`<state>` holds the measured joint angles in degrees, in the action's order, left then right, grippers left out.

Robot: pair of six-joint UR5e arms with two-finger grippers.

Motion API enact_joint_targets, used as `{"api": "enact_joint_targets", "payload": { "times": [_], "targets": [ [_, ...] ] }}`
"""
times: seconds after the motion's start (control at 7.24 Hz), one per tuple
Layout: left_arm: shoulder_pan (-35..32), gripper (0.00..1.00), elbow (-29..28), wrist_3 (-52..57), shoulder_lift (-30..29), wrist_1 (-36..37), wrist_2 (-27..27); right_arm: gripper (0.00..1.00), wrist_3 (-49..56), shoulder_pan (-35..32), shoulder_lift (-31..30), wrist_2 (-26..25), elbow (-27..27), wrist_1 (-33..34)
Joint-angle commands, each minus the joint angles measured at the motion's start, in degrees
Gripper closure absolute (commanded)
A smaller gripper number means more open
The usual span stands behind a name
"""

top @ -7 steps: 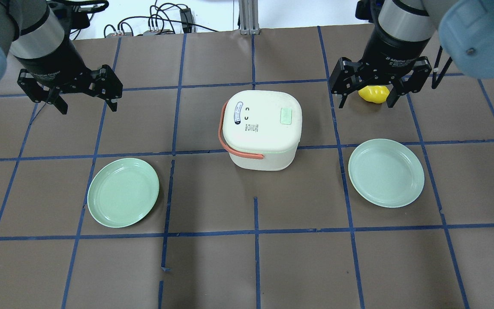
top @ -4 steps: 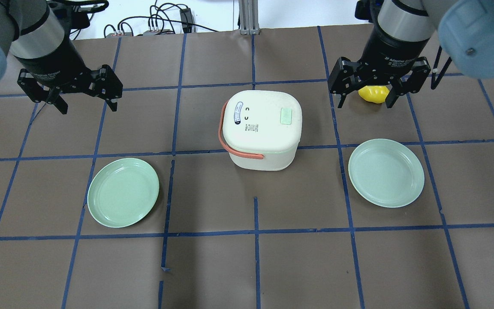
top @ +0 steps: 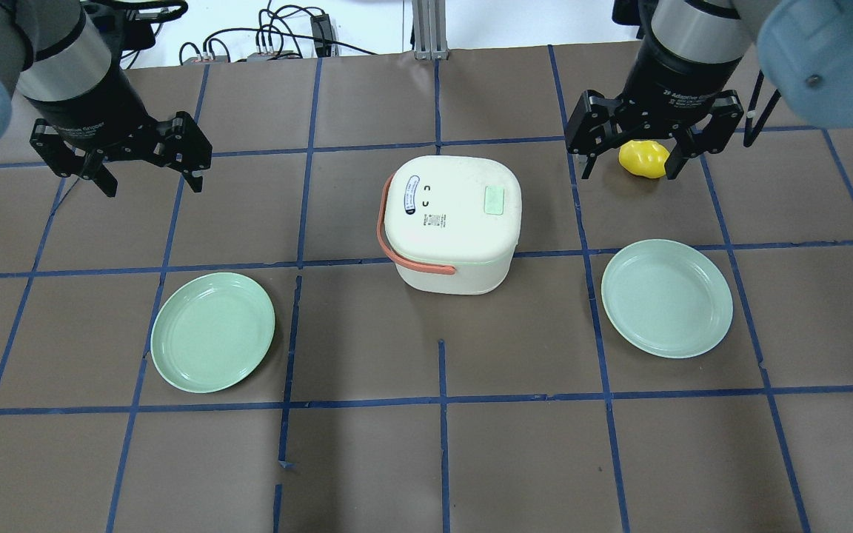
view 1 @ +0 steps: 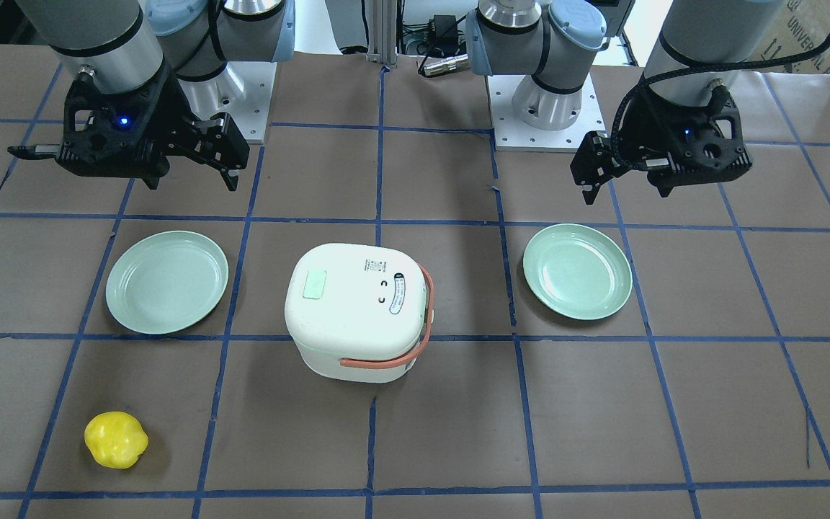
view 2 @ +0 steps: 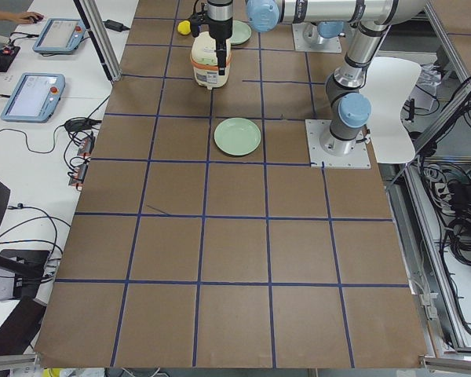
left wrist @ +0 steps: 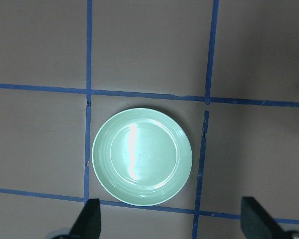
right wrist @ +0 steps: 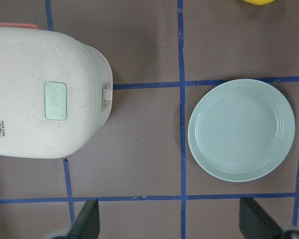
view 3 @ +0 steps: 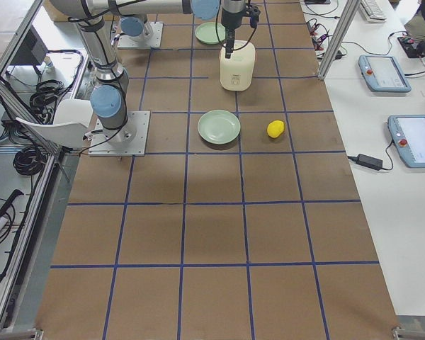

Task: Press rice cooker button
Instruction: 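Move the right gripper over the rice cooker's green lid button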

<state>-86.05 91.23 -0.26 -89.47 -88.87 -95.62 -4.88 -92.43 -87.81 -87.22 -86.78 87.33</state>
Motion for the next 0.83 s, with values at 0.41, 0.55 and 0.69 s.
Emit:
{"api": "enact_joint_targets", "payload": {
  "times": [0.41,0.55,0.69],
  "targets": [
    [0.0,0.0,0.0,0.0,0.0,-0.1,0.0,0.37,-10.0,-11.3,11.0,1.7,6.1,8.9],
    [0.0,0.0,0.0,0.0,0.0,0.0,0.0,0.72,-10.2,-11.5,13.1,4.4,5.9,9.0],
    [0.0,0.0,0.0,0.0,0.0,-0.1,0.0,0.87,-10.2,-11.2,13.8,4.3,5.4,9.3]
  ]
}}
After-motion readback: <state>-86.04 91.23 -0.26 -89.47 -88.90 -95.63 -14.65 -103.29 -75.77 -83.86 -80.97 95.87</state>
